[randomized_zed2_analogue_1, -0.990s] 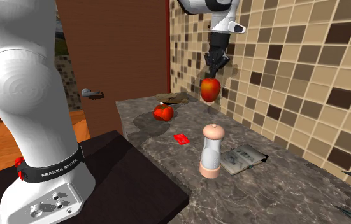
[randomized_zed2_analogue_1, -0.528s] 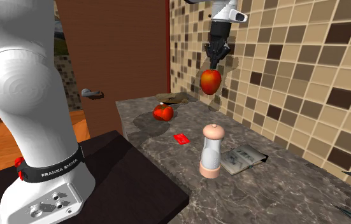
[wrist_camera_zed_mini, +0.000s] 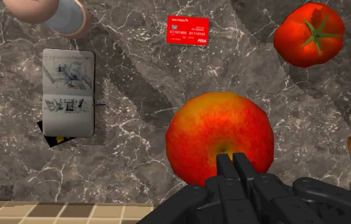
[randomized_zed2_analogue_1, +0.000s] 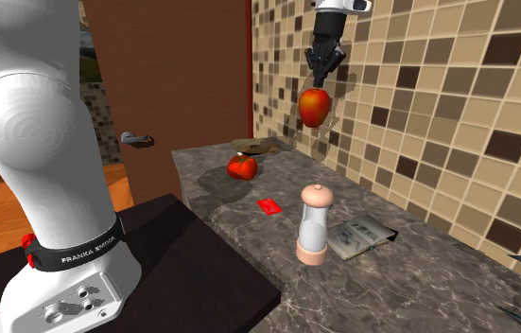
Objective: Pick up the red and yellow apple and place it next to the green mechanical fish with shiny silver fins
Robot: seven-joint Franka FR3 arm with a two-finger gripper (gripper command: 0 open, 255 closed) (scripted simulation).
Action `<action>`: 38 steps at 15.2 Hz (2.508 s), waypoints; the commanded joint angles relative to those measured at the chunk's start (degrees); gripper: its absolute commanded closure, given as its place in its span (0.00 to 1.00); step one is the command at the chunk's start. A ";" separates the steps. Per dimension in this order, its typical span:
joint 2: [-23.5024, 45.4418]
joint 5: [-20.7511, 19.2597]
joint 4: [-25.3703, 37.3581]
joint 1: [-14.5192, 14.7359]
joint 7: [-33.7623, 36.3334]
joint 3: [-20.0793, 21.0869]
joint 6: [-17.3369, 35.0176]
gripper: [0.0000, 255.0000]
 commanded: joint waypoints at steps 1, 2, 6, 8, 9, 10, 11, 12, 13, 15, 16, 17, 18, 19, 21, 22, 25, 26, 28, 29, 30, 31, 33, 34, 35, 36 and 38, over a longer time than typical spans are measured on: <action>-0.04 -0.03 1.46 0.04 0.22 0.03 -1.51 1.00; -0.03 -0.04 2.14 0.02 0.28 0.02 -2.18 1.00; -1.17 -0.08 0.67 -2.89 -4.73 -2.07 -2.30 1.00; -1.41 -0.09 0.38 -4.37 -7.27 -3.14 -2.47 1.00; -1.44 -0.09 0.34 -5.11 -8.54 -3.68 -2.58 1.00; -1.42 -0.09 0.38 -5.85 -9.82 -4.22 -2.71 1.00; -1.34 -0.07 0.49 -6.60 -11.10 -4.76 -2.85 1.00; -1.20 -0.05 0.67 -7.37 -12.38 -5.30 -3.01 1.00; -1.01 -0.02 0.93 -8.12 -13.67 -5.85 -3.19 1.00; -0.46 0.08 1.66 -9.66 -16.26 -6.93 -3.59 1.00; -0.09 0.16 2.14 -10.46 -17.55 -7.45 -3.83 1.00; 0.33 0.24 2.69 -11.26 -18.85 -7.97 -4.08 1.00; 0.81 0.35 3.32 -12.07 -20.15 -8.48 -4.35 1.00; 1.35 0.47 4.04 -12.90 -21.45 -8.99 -4.64 1.00; 2.61 0.78 5.70 -14.60 -24.03 -9.97 -5.30 1.00; 3.33 0.97 6.67 -15.47 -25.33 -10.44 -5.67 1.00; 5.88 1.66 10.10 -18.22 -29.16 -11.76 -6.95 1.00; 6.86 1.94 11.44 -19.19 -30.42 -12.17 -7.45 1.00; 9.03 2.56 14.44 -21.22 -32.91 -12.91 -8.56 1.00; 10.22 2.91 16.13 -22.27 -34.13 -13.25 -9.19 1.00; 11.50 3.29 17.94 -23.38 -35.33 -13.56 -9.87 1.00; 12.85 3.68 19.91 -24.54 -36.50 -13.82 -10.61 1.00; 15.86 4.55 24.35 -26.98 -38.75 -14.29 -12.30 1.00; 17.52 5.01 26.88 -28.30 -39.83 -14.44 -13.28 1.00; 19.33 5.51 29.67 -29.68 -40.86 -14.58 -14.37 1.00; 21.29 6.04 32.78 -31.15 -41.83 -14.66 -15.59 1.00; 22.97 6.45 34.68 -32.41 -42.74 -14.67 -15.89 1.00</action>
